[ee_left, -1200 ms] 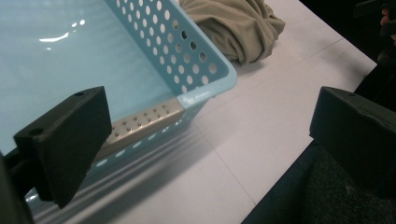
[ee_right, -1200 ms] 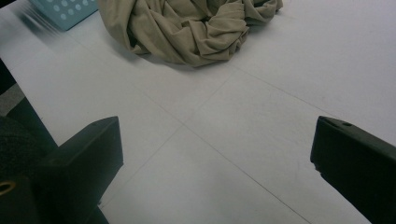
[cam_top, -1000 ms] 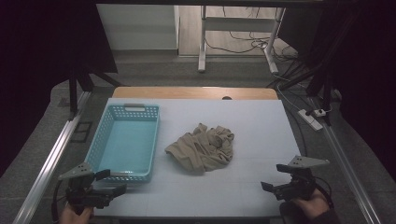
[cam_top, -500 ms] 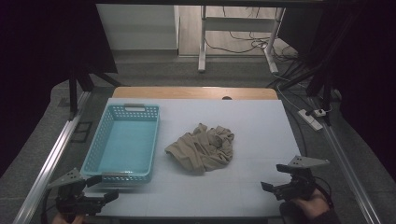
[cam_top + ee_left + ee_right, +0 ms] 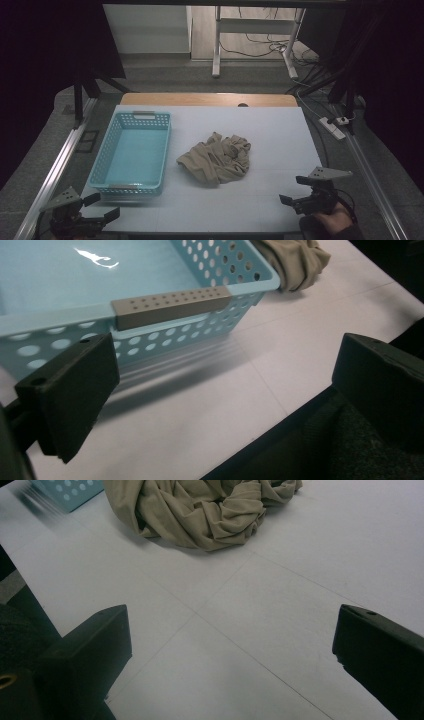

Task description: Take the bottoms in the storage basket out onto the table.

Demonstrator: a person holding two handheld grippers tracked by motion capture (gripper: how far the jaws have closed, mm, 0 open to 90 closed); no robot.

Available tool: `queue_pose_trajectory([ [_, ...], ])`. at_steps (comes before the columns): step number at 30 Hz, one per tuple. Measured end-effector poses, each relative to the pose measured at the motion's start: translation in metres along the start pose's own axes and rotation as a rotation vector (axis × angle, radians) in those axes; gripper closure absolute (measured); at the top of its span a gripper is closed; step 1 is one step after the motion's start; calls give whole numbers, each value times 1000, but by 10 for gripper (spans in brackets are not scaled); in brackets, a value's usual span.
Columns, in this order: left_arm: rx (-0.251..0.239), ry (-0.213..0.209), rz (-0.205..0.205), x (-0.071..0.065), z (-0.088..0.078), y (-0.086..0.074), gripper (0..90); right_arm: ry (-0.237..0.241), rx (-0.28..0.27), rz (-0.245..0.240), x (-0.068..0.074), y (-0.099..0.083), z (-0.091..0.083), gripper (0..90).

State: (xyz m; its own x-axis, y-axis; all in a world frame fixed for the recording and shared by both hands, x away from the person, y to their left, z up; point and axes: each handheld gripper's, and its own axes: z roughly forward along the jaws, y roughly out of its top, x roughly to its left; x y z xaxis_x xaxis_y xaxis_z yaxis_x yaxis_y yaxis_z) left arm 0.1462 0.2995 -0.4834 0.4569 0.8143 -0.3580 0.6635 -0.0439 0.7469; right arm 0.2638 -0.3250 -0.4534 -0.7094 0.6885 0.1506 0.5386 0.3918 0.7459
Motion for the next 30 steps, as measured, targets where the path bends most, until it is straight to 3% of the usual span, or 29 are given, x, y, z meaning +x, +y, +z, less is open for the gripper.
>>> queue_pose_trajectory([
  [26,-5,44,-18,-1,-16,-12,0,-5,0,19,-1,0,0,18],
  [30,13,47,-4,-3,-16,-13,0,-5,-1,22,-1,0,0,18],
])
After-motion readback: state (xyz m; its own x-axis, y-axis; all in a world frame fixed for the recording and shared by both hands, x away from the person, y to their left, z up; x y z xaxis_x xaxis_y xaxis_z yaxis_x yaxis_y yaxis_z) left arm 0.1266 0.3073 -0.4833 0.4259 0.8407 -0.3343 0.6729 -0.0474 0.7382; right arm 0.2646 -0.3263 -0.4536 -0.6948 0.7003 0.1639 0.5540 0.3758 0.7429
